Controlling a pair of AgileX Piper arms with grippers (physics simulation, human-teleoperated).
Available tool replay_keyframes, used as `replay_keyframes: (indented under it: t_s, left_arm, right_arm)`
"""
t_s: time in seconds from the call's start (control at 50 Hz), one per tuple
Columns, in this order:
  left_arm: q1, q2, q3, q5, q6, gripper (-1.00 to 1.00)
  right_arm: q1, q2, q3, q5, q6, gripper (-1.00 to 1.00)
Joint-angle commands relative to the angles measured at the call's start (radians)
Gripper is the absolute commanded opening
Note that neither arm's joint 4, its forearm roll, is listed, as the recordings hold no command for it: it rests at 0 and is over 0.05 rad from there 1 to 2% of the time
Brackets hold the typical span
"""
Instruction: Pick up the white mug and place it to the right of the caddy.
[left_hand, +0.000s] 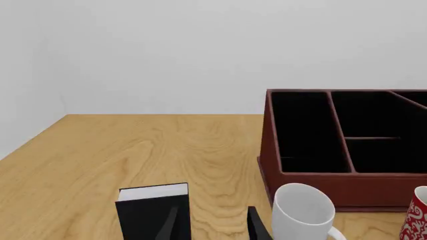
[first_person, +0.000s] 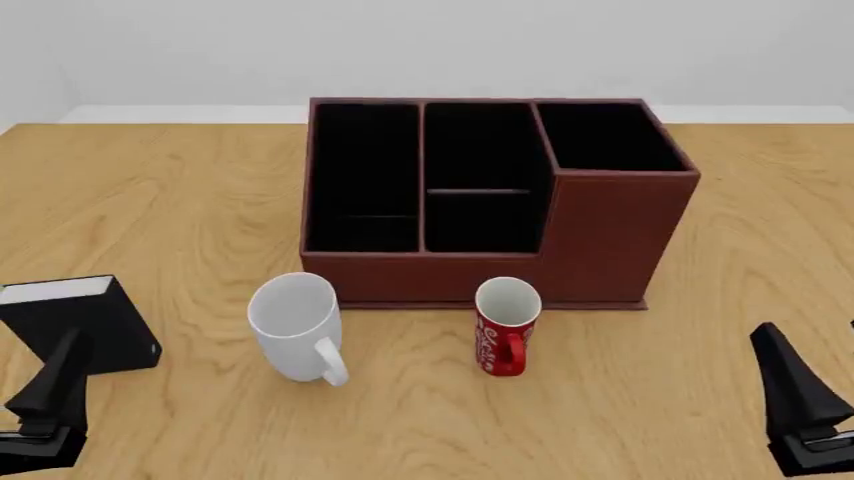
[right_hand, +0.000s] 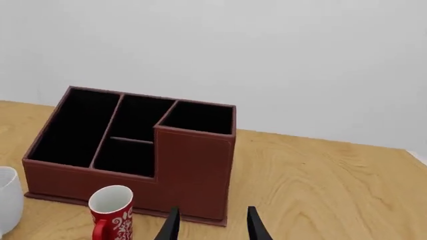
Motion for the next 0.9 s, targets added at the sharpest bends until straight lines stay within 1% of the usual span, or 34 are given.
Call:
replay_keyframes:
  t_s: [0.02, 0.08, 0.26, 0.4, 0.46, 0.56, 0.6, 0.68, 0.7, 0.74, 0.76, 0.84, 0.88, 0.9]
  left_arm:
    - [0.0, 0.0, 0.0, 0.0, 0.0, 1.0]
    - [0.0, 0.0, 0.0, 0.0, 0.0, 1.0]
    - [0.0, 0.0, 0.0, 0.0, 0.0, 1.0]
    - [0.0, 0.0, 0.0, 0.0, 0.0, 1.0]
    - [0.0, 0.0, 0.0, 0.0, 0.0, 1.0]
    - [0.0, 0.0, 0.0, 0.0, 0.0, 1.0]
    - [0.0, 0.0, 0.0, 0.0, 0.0, 1.0]
    - [0.0, 0.0, 0.0, 0.0, 0.0, 1.0]
    - [0.0, 0.0, 0.0, 0.0, 0.0, 1.0]
    - [0.0, 0.0, 0.0, 0.0, 0.0, 1.0]
    - [0.0, 0.0, 0.0, 0.0, 0.0, 1.0]
    - [0.0, 0.0, 0.0, 0.0, 0.0, 1.0]
    - [0.0, 0.0, 0.0, 0.0, 0.0, 1.0]
    - [0.0, 0.0, 0.0, 0.0, 0.0, 1.0]
  right_arm:
    - [0.034, -0.001, -0.307, 0.257, -0.053, 1.0]
    - [0.044, 0.0, -0.336, 0.276, -0.054, 1.0]
    - [0.068, 0.001, -0.363, 0.288, -0.068, 1.0]
    - [0.091, 0.043, -0.386, 0.266, -0.078, 1.0]
    - [0.126, 0.104, -0.397, 0.237, -0.076, 1.0]
    - [0.18, 0.191, -0.441, 0.207, -0.105, 1.0]
    - [0.176, 0.193, -0.455, 0.205, -0.116, 1.0]
    - [0.203, 0.235, -0.494, 0.196, -0.132, 1.0]
    - [0.223, 0.261, -0.508, 0.194, -0.131, 1.0]
    - [0.229, 0.273, -0.52, 0.193, -0.135, 1.0]
    - [0.247, 0.301, -0.529, 0.188, -0.14, 1.0]
    - [0.275, 0.351, -0.556, 0.18, -0.15, 1.0]
    - [0.293, 0.372, -0.57, 0.176, -0.162, 1.0]
    - [0.317, 0.401, -0.581, 0.173, -0.17, 1.0]
